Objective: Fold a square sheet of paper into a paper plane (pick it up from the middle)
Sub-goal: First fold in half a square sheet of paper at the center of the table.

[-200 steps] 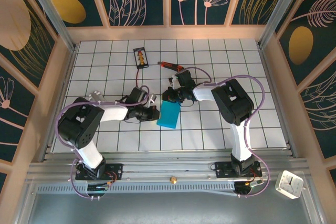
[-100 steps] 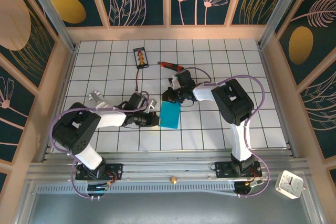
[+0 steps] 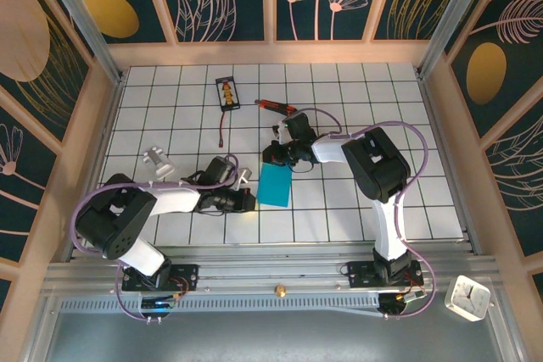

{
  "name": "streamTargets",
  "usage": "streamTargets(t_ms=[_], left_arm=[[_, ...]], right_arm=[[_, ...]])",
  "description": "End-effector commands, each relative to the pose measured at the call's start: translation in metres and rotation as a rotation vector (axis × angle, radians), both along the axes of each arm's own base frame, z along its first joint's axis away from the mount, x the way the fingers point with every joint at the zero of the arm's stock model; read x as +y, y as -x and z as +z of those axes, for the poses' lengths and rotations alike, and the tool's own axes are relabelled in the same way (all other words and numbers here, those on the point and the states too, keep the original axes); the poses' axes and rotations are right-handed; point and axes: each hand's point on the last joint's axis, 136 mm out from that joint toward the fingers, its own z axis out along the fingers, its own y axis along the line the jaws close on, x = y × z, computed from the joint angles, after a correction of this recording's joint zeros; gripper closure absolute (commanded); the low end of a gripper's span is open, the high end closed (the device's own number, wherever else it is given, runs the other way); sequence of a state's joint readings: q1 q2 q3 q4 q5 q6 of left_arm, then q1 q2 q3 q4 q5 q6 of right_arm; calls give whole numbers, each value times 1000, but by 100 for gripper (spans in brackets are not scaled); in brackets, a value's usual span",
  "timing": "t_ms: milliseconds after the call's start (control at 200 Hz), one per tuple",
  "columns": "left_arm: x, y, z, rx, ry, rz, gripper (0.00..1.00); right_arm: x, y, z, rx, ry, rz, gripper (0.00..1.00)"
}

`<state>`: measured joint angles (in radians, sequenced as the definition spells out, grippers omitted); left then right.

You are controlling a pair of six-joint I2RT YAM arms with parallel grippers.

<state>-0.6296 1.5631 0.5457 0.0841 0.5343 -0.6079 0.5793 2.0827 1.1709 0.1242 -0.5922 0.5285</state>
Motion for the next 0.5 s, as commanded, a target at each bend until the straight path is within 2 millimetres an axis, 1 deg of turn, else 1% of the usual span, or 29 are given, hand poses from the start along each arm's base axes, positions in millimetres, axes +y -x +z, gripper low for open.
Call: streamTargets(t_ms=[0, 95, 160, 245, 285, 320, 405, 410, 420, 470, 495], left_arm=[[11, 45, -6, 179, -36, -47, 100], [-12, 21, 33, 85, 109, -31, 100], [-21, 5, 56, 30, 192, -10, 93], [-22, -17, 72, -27, 216, 42, 84], [-20, -25, 75, -53, 202, 67, 80], [-18, -32, 76, -69, 180, 93, 79], [-13, -46, 74, -103, 126, 142, 73], [-13, -47, 74, -104, 123, 145, 73], [-12, -48, 73, -105, 115, 152, 72], [-10, -53, 67, -98, 86, 175, 70], [-11, -55, 65, -92, 81, 180, 70]], right_arm=[[-29, 3, -44, 53, 138, -35, 100], [-20, 3, -28, 22, 84, 19, 100], [-14, 5, -15, 2, 53, 67, 100], [-12, 11, 3, -33, 26, 130, 100], [-11, 18, 12, -39, 10, 163, 100], [-10, 24, 20, -40, -8, 189, 100], [-9, 36, 48, -68, -77, 225, 100], [-13, 32, 50, -70, -80, 213, 100], [-17, 30, 52, -70, -87, 205, 100], [-24, 33, 69, -87, -119, 199, 100], [-28, 35, 73, -92, -122, 189, 100]])
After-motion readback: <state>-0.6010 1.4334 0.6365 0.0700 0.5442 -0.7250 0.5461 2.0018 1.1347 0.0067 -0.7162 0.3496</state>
